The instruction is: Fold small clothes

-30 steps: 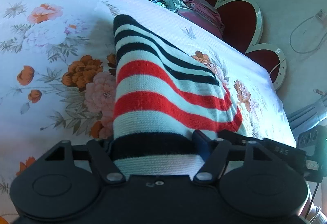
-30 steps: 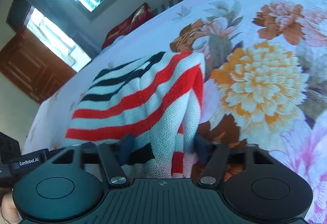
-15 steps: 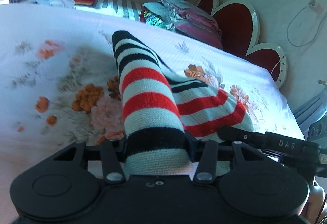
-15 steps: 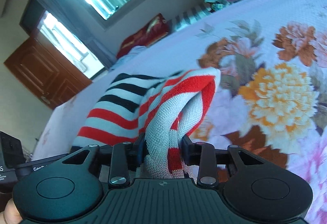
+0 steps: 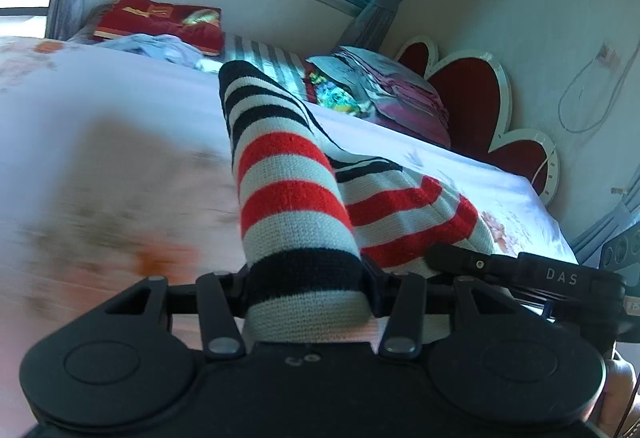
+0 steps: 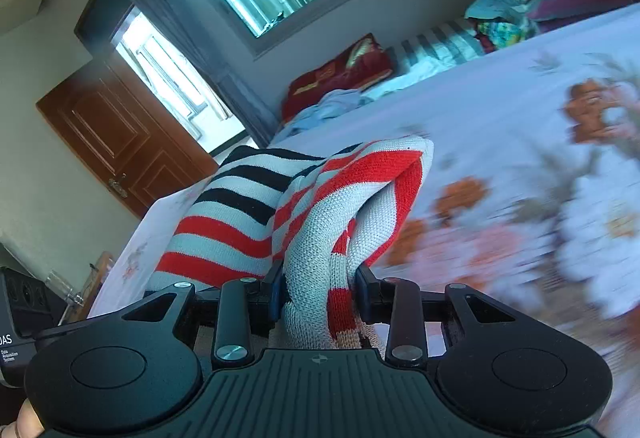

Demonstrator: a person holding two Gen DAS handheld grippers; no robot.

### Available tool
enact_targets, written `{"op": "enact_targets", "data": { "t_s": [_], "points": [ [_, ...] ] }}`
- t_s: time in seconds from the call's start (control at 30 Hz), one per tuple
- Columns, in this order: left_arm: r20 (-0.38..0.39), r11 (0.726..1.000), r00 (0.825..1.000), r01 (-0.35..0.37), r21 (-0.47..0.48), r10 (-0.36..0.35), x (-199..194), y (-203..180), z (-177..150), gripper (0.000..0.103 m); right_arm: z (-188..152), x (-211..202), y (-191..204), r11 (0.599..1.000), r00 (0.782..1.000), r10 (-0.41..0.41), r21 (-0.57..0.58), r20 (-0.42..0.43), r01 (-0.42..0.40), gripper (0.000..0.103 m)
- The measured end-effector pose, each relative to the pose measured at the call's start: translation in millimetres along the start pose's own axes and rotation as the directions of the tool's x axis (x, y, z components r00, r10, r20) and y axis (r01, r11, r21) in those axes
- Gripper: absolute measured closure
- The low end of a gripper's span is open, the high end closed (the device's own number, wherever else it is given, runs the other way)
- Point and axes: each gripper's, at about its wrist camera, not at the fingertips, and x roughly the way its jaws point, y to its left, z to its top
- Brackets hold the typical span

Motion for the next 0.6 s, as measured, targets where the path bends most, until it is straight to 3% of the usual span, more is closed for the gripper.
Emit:
{"op": "enact_targets", "data": {
  "t_s": [0.3, 0.6],
  "points": [
    [0.036, 0.998, 0.998, -0.057, 0.008, 0.057, -47.0, 123.4, 30.8, 0.056, -32.5, 113.6, 109.9, 1.0, 1.0, 0.021, -0.019, -0.009, -0.021, 0.068],
    [0.03, 0.993, 0.993, -0.109, -0.037, 0.11, -21.0, 199.4, 21.0, 0.053, -43.1, 207.7, 106.5, 0.999, 0.995, -0.013, -0.042, -0.101, 0.009, 0.068]
  ]
}}
